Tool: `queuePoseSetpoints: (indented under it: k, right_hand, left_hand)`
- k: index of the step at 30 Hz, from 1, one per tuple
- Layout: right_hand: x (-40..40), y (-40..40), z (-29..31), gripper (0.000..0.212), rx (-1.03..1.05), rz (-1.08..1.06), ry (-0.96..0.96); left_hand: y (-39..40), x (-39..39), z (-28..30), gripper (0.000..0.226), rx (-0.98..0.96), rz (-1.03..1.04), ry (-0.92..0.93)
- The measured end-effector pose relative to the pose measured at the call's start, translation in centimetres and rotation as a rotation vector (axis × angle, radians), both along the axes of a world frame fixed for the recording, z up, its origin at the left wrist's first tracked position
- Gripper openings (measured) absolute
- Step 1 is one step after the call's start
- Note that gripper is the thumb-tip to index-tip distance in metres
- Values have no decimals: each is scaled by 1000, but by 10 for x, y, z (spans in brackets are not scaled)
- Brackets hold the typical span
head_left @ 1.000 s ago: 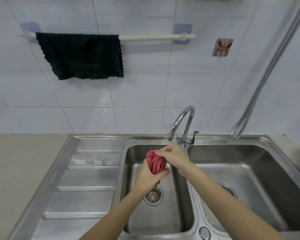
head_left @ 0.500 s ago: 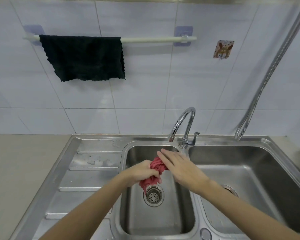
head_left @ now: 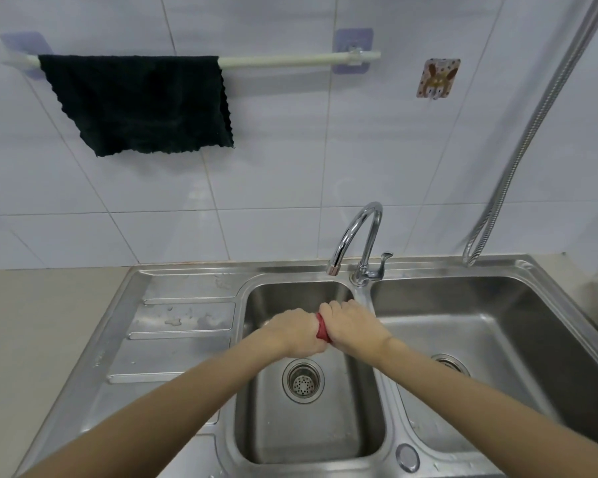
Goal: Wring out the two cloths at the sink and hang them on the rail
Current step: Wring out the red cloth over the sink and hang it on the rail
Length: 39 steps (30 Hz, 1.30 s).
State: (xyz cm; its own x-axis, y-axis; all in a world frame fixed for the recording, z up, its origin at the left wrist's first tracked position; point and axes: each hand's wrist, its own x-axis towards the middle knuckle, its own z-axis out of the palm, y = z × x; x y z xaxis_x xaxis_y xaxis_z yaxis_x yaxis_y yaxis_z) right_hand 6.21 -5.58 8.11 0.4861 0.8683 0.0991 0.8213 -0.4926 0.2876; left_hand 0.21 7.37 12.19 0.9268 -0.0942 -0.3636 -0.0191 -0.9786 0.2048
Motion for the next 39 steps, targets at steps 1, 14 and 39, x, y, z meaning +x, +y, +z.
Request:
queuePoseSetpoints:
  k: [1,14,39]
  right_hand:
    - [-1,4,3,32,-40,-28,-1]
    - [12,38,17,23,-433,-262,668]
    - [1,7,22,19,730,-506,1559]
  left_hand:
    - [1,0,-3,35,93,-43,-76]
    - [27,20,-61,32,305,-281,-259]
    - [12,-15,-49,124,-555,337,-256]
